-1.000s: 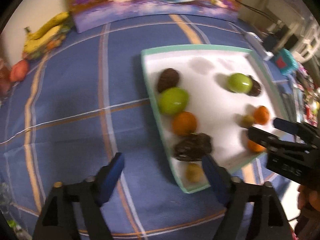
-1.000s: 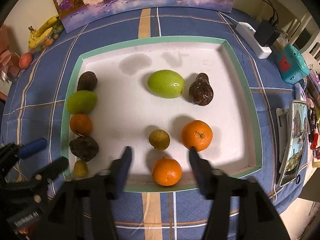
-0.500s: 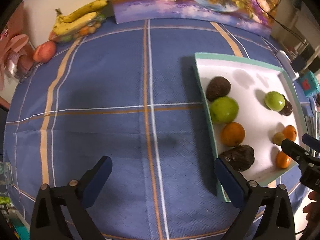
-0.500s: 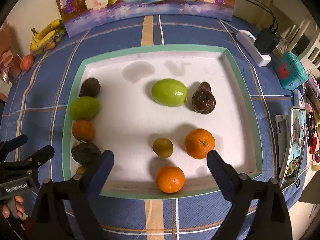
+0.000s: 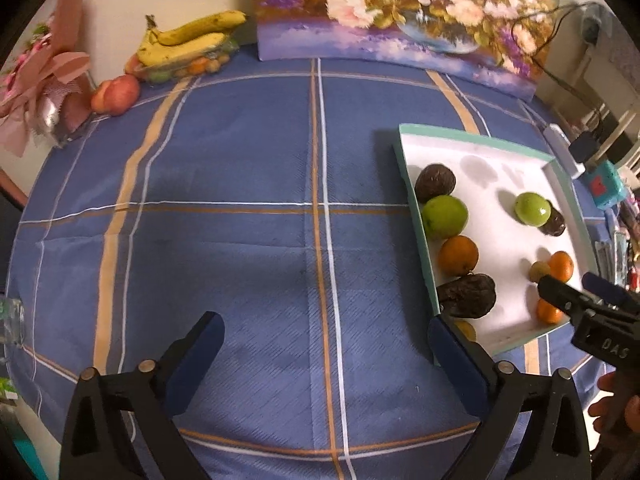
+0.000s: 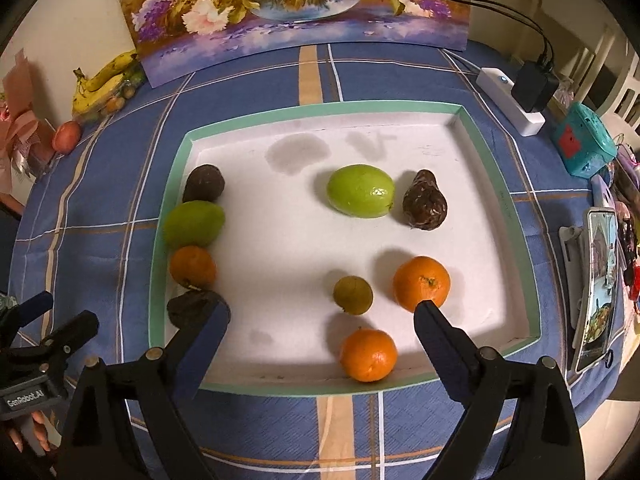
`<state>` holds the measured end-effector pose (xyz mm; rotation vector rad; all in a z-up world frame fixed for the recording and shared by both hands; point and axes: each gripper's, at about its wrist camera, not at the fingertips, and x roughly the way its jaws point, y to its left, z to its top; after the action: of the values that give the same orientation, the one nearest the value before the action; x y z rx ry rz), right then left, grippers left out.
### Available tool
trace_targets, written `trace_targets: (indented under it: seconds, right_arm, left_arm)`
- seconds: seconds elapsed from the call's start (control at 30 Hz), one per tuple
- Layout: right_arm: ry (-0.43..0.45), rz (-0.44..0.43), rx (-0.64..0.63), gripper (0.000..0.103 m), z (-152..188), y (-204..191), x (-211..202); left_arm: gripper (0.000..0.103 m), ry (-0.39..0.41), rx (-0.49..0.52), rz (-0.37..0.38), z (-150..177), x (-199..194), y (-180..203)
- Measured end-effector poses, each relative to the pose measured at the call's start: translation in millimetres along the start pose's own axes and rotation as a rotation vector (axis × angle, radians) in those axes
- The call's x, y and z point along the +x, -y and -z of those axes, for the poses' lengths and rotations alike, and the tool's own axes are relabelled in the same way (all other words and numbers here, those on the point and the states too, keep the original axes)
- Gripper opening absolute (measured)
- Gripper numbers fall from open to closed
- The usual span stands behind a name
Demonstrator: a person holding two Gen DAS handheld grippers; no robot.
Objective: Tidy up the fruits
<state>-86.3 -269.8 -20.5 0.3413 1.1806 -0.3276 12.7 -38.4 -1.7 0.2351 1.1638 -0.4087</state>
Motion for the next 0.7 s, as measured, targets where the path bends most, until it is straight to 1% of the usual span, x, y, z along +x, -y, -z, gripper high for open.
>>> trace_targets:
  seconds: [0.1,0.2,0.27,0.37,0.47,0.57,0.7]
  right_arm:
    - [0.008,0.010,-0.005,0.095,6,-2,-4]
    - [0.021,0.013,-0.017,0.095,11,-6,-10]
    - [0.035,0.012,-0.030,0.095,15,-9,-15]
    - [0.052,0.023,-0.056,0.095,23,-14,-21]
    - [0.063,0.031,-0.073,0.095,31,-18,-26]
    - [0.082,0.044,-0.092,0.095,39,-22,-32]
    - [0.101,0.041,-0.109,0.095,48,-27,-39]
  left_arm:
    - [0.103,0.034,-0.009,-0.011,7,-13,-3]
    - [0.103,0.045,-0.005,-0.053,11,-21,-5]
    - [0.103,0.064,0.006,-0.066,15,-27,-3]
    - [0.103,0.067,0.004,-0.103,21,-33,-2]
    - [0.103,0.080,-0.005,-0.108,24,-40,-4]
    - [0.103,0.081,-0.009,-0.151,28,-43,-4]
    - [0.103,0.086,-0.018,-0.155,30,-47,-6]
